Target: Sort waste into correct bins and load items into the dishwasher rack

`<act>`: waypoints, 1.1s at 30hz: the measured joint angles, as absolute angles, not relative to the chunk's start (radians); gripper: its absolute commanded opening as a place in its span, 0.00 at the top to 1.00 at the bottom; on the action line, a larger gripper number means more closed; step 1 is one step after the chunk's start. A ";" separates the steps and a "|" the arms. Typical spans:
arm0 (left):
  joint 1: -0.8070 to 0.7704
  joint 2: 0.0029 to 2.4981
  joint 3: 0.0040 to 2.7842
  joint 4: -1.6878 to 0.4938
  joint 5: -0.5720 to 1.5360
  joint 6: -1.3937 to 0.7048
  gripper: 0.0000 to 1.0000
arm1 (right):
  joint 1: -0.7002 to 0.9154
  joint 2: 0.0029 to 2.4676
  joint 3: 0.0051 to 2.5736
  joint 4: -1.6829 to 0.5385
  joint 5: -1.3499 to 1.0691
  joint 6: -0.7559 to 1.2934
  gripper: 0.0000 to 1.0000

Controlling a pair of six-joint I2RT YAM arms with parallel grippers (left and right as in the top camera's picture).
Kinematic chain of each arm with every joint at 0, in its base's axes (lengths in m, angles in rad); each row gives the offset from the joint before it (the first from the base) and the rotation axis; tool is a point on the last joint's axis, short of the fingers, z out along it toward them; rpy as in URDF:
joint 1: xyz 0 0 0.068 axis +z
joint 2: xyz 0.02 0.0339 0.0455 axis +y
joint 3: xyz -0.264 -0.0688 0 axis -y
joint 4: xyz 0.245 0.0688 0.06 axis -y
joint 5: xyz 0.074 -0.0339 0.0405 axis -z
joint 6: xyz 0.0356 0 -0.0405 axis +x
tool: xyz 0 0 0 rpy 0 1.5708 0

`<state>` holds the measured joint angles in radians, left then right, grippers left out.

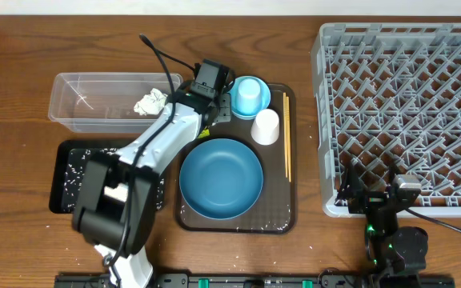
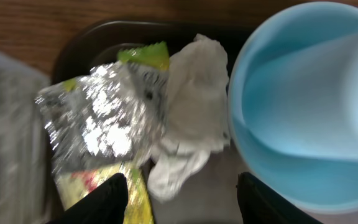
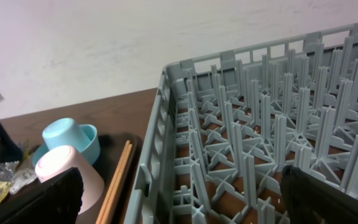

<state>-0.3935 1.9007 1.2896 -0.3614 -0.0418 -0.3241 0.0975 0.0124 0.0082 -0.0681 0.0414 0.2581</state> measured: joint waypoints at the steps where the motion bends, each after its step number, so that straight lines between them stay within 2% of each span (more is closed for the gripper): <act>1: -0.393 1.916 1.290 -0.341 -0.044 -0.323 0.41 | 0.097 0.013 0.008 -0.068 0.042 0.258 0.01; 12: -0.379 1.950 1.289 -0.302 -0.162 -0.316 0.41 | 0.097 0.013 0.008 -0.068 0.042 0.258 0.01; 23: -0.372 2.008 1.289 -0.233 -0.177 -0.316 0.42 | 0.097 0.013 0.008 -0.068 0.042 0.258 0.01; 30: -0.372 2.019 1.289 -0.216 -0.184 -0.318 0.77 | 0.097 0.013 0.008 -0.068 0.042 0.258 0.01; 33: -0.372 2.020 1.289 -0.217 -0.172 -0.315 0.88 | 0.097 0.013 0.008 -0.068 0.042 0.258 0.01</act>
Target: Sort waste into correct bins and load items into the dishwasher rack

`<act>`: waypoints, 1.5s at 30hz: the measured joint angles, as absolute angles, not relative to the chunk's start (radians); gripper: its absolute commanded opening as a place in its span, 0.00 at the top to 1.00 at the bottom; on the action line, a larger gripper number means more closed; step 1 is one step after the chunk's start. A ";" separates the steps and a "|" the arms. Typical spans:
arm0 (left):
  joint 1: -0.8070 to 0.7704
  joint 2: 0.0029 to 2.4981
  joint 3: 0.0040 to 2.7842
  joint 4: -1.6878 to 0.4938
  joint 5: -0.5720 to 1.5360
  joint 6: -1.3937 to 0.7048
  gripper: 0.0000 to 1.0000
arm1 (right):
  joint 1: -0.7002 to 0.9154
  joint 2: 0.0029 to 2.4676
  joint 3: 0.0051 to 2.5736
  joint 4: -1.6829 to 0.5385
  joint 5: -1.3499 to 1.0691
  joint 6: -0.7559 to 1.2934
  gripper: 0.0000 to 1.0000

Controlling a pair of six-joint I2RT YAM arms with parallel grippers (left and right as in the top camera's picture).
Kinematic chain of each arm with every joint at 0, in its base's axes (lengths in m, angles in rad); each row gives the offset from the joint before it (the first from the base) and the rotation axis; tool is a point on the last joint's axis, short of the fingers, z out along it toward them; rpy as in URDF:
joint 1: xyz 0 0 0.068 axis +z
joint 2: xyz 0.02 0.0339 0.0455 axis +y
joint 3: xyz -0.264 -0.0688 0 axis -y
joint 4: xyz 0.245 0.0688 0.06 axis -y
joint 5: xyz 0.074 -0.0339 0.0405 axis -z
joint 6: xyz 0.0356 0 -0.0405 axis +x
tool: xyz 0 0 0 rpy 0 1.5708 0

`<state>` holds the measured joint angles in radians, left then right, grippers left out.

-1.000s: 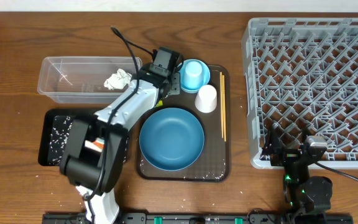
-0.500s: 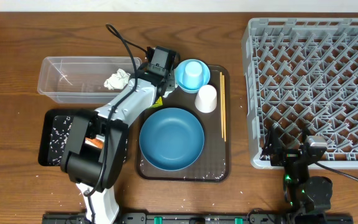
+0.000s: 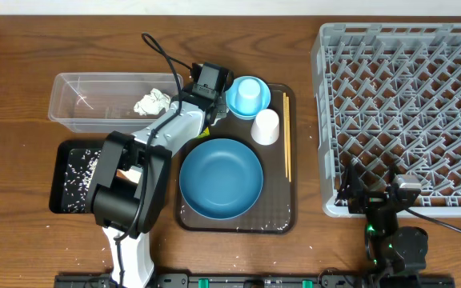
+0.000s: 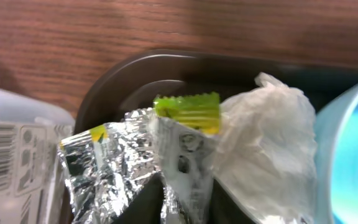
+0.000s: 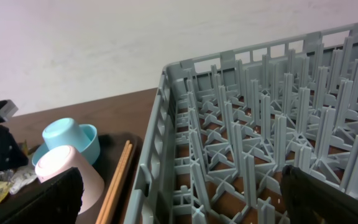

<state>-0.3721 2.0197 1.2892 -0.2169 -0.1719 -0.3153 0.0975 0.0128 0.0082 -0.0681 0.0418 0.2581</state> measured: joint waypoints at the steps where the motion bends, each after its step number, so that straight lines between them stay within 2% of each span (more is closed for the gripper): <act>1: -0.372 2.019 1.289 -0.217 -0.163 -0.316 0.90 | 0.097 0.013 0.008 -0.068 0.042 0.258 0.01; 3: -0.375 2.020 1.289 -0.217 -0.139 -0.316 0.94 | 0.097 0.013 0.008 -0.068 0.042 0.258 0.01; 20: -0.538 2.019 1.289 -0.218 -0.051 -0.363 0.94 | 0.097 0.013 0.008 -0.068 0.042 0.258 0.01; 27: -0.541 2.019 1.289 -0.212 -0.041 -0.369 0.94 | 0.097 0.013 0.008 -0.068 0.042 0.258 0.01; 34: -0.535 1.995 1.289 -0.258 -0.135 -0.369 0.94 | 0.097 0.013 0.008 -0.068 0.042 0.258 0.01; 45: -0.477 1.733 1.288 -0.335 -0.247 -0.369 0.94 | 0.097 0.013 0.008 -0.068 0.042 0.258 0.01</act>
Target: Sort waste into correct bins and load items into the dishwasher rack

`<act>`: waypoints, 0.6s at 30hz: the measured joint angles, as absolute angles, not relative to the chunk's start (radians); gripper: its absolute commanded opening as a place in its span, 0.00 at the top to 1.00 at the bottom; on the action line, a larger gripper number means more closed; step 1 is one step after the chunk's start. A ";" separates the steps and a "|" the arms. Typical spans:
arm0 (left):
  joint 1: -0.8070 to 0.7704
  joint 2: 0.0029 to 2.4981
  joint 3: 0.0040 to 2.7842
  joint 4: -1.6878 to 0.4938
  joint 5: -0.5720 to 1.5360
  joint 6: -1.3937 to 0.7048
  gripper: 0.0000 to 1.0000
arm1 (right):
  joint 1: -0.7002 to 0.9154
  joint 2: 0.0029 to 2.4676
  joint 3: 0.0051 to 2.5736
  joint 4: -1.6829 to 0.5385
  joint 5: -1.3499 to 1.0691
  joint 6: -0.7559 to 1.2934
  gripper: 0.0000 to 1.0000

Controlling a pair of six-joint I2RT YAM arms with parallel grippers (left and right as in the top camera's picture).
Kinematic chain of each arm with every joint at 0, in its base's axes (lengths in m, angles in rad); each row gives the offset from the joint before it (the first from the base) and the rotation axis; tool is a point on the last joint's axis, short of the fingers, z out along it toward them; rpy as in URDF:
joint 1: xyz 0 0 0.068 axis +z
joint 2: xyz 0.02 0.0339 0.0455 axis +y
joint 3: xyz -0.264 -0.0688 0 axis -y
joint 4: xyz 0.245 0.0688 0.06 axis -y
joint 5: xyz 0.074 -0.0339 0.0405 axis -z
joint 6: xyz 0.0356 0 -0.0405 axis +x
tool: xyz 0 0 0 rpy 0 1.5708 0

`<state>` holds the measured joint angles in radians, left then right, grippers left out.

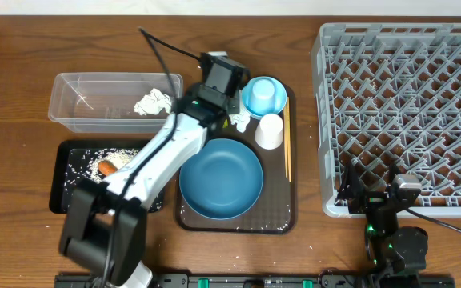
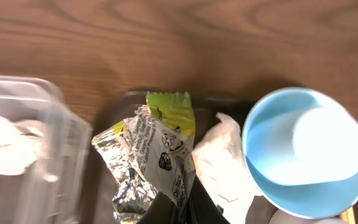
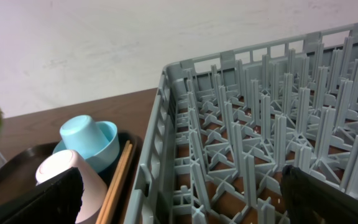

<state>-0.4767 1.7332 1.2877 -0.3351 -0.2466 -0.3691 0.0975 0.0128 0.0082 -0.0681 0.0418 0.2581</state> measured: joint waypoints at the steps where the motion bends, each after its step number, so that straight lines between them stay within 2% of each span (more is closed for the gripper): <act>1: -0.470 1.718 1.288 -0.336 -0.249 -0.369 0.94 | 0.097 0.013 0.008 -0.068 0.042 0.258 0.01; 6: -0.422 1.650 1.288 -0.335 -0.264 -0.369 0.94 | 0.097 0.013 0.008 -0.068 0.042 0.258 0.01; 15: -0.215 1.613 1.288 -0.334 -0.323 -0.369 0.93 | 0.097 0.013 0.008 -0.068 0.042 0.258 0.01; 17: -0.178 1.626 1.288 -0.334 -0.326 -0.368 0.83 | 0.097 0.013 0.008 -0.068 0.042 0.258 0.01; 18: -0.161 1.635 1.288 -0.334 -0.327 -0.367 0.70 | 0.097 0.013 0.008 -0.068 0.042 0.258 0.01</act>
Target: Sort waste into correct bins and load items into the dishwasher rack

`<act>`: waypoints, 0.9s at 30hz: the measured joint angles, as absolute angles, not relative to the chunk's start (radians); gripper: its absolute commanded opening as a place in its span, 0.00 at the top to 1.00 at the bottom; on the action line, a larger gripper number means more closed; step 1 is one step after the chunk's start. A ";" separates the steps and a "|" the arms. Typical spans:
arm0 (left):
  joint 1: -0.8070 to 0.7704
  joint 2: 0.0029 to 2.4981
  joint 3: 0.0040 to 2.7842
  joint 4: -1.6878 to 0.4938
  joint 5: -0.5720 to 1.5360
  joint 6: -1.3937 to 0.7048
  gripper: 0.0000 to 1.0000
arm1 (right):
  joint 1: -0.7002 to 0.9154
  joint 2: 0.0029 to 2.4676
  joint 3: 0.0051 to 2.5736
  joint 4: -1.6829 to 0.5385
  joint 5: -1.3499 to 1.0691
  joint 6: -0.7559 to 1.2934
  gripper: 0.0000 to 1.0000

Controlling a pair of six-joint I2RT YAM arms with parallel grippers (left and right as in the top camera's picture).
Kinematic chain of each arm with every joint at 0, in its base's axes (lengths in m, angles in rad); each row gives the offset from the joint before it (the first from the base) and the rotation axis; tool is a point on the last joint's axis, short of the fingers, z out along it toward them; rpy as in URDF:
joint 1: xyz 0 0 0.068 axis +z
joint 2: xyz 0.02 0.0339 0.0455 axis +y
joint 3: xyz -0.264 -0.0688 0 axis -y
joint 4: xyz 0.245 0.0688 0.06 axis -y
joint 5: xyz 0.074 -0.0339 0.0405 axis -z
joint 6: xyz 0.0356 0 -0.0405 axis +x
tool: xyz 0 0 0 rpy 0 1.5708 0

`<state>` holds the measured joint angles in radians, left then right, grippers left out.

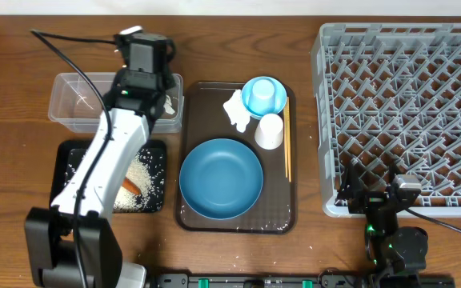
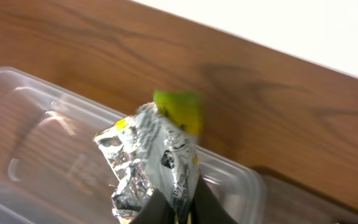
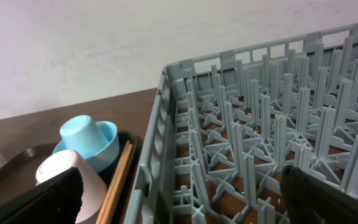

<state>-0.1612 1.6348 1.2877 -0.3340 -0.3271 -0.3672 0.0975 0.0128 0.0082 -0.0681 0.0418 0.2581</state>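
My left gripper [image 2: 179, 210] is shut on a crumpled silver foil wrapper [image 2: 153, 163] with a green end. It holds the wrapper above the right end of the clear plastic bin [image 1: 74, 102]. From overhead the left gripper [image 1: 146, 66] sits over that bin's right part. A white tissue [image 1: 234, 109] lies on the brown tray [image 1: 234, 222] beside the blue bowl [image 1: 264, 96], which has a blue cup in it. My right gripper [image 3: 185, 200] stands open at the front edge of the grey dishwasher rack [image 1: 406, 104], holding nothing.
The brown tray also carries a large blue plate [image 1: 221, 178], a pale pink cup [image 1: 269, 130] and wooden chopsticks [image 1: 286, 148]. A black tray [image 1: 64, 186] with rice and food scraps lies in front of the clear bin.
My left gripper has gone from the back left corner of the brown tray to above the clear bin, still shut on the foil wrapper. The tissue stays on the tray. The right arm is unmoved.
First my left gripper was open just above the wrapper and tissue at the tray's back left corner. Then it was low on the wrapper. After that it held the wrapper lifted, with the blue bowl shifted right. Now the wrapper hangs over the clear bin.
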 measured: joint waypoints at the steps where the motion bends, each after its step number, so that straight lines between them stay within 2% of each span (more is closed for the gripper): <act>1: -0.146 1.645 1.288 -0.335 -0.330 -0.368 0.59 | 0.097 0.013 0.008 -0.068 0.042 0.258 0.01; 3: -0.123 1.665 1.288 -0.340 -0.329 -0.376 0.32 | 0.097 0.013 0.008 -0.068 0.042 0.258 0.01; 5: -0.110 1.681 1.288 -0.359 -0.329 -0.393 0.25 | 0.097 0.013 0.008 -0.068 0.042 0.258 0.01; 11: -0.109 1.687 1.287 -0.377 -0.276 -0.418 0.24 | 0.097 0.013 0.008 -0.068 0.042 0.258 0.01; 20: -0.202 1.686 1.287 -0.386 0.105 -0.420 0.23 | 0.097 0.013 0.008 -0.068 0.042 0.258 0.01; 27: -0.336 1.707 1.287 -0.384 0.120 -0.415 0.23 | 0.097 0.013 0.008 -0.068 0.042 0.258 0.01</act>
<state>-0.3359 1.7069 1.2873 -0.3836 0.1196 -0.4149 0.0975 0.0128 0.0082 -0.0681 0.0418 0.2581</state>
